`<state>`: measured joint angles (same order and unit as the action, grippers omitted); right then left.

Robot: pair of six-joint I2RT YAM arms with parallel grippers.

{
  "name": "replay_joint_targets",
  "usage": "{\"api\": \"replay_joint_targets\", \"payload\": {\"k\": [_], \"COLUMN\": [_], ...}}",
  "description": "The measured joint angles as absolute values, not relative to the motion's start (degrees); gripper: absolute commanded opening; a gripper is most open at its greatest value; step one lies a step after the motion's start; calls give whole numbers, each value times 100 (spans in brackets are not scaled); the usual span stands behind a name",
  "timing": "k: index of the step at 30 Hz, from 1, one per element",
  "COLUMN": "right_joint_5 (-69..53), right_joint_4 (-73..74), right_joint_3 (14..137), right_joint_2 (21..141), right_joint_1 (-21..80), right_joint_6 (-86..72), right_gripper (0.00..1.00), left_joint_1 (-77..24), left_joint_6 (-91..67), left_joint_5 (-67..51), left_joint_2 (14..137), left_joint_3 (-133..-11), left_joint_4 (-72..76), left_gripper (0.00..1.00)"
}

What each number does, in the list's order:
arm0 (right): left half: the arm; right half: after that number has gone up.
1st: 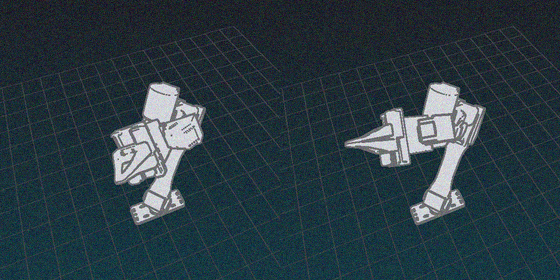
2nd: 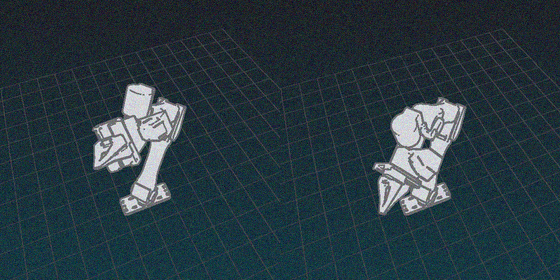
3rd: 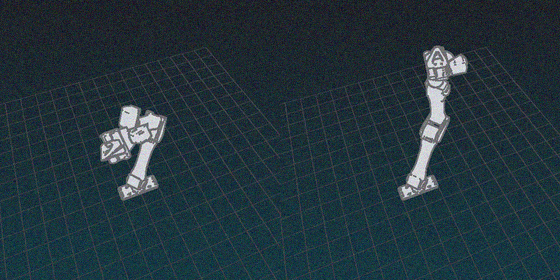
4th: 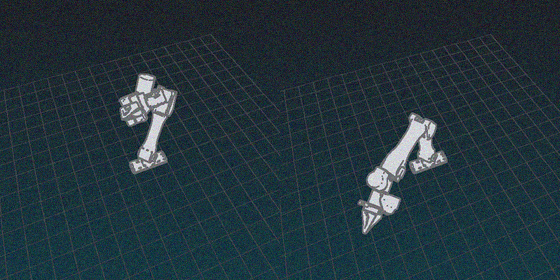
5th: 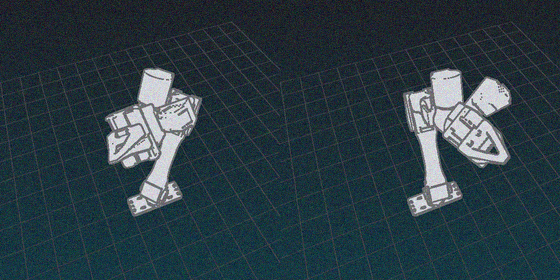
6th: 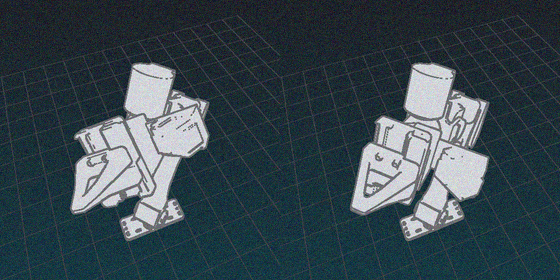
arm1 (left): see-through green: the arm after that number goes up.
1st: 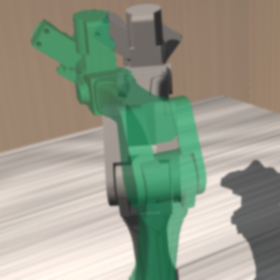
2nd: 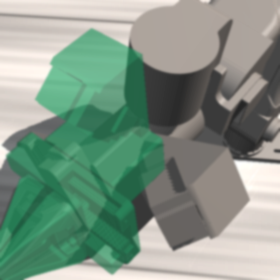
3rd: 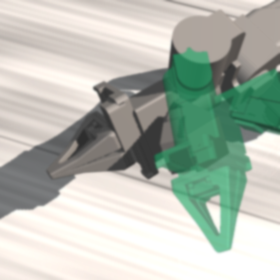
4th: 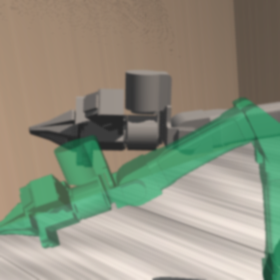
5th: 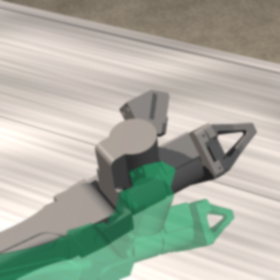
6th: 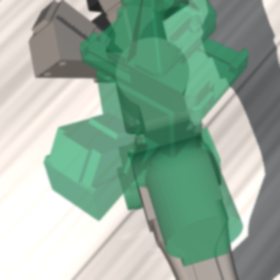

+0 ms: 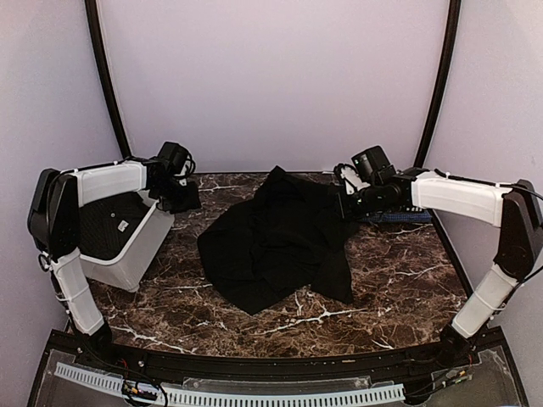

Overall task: Fold and stack the long sleeve shirts
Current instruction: Move the bin to the corner of the board, then adjust the crumpled shirt at the center of the board.

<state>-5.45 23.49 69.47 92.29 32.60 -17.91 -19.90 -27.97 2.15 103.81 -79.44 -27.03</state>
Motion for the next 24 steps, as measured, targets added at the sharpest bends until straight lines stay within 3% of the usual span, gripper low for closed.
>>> {"api": "replay_joint_targets", "payload": {"k": [6,10,17,24], "right_joint_5": [-545,-543,-447,193], "right_joint_4": [2333,2292,2268,2281], "right_joint_3": [6853,6838,6829,6803], "right_joint_2": [9203,9179,9148,8836], "right_joint_1": [3264,3264,3264,3258], "right_joint_6": [-1791,-1791,-1791,-1754], "right_gripper": [0,0,0,0], "left_joint_1": [-1942,-2075,-2624,-2838], "left_joint_6": [-2639,-2510,-2486,-2746], "left_joint_5": [-47,-89,309,545], "left_joint_2": [10781,10792,10685,10219], "left_joint_3": [-8355,-8377,-8228,-7185], "left_joint_4": [-2689,-2716,-2803,-2825], "left_gripper": [60,64,64,56]}}
